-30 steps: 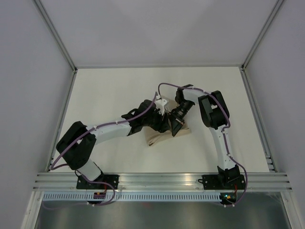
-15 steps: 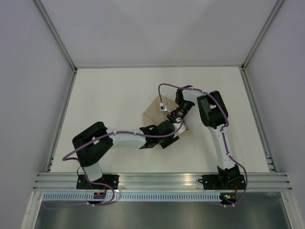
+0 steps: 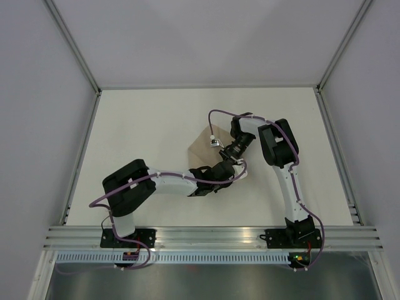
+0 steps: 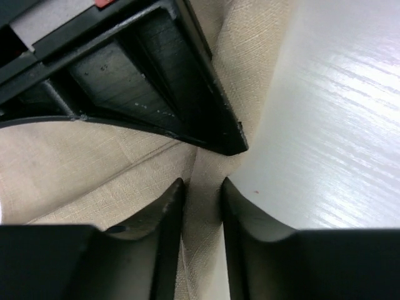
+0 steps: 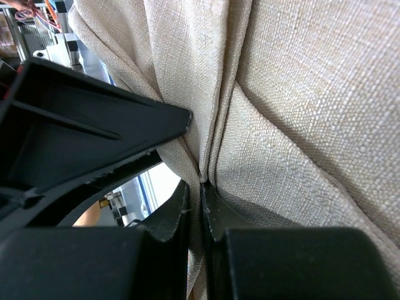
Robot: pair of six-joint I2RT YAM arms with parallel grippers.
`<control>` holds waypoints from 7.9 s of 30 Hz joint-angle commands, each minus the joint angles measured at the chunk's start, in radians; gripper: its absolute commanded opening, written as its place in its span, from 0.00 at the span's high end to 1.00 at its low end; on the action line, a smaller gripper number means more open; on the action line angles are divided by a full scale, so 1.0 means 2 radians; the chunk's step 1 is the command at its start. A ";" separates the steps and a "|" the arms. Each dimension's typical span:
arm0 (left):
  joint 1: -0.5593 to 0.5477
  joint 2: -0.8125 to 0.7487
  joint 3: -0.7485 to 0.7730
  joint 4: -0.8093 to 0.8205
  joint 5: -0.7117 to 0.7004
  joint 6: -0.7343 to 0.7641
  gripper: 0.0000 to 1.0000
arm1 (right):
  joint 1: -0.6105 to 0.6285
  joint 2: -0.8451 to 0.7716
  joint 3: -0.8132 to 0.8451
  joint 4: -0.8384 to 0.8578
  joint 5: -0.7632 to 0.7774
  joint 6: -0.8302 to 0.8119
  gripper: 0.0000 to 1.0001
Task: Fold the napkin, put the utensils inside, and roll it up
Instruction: Roll the napkin with the utensil
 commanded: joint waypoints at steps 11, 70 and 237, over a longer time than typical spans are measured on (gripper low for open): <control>0.020 0.028 0.033 -0.053 0.138 -0.016 0.96 | -0.003 0.024 -0.005 0.026 0.045 -0.040 0.85; 0.205 0.213 0.159 -0.227 0.632 -0.198 0.98 | 0.178 -0.689 -0.643 0.627 0.322 -0.012 0.44; 0.219 -0.201 -0.161 0.243 0.264 -0.195 0.32 | 0.040 -0.528 -0.567 0.568 0.285 -0.044 0.96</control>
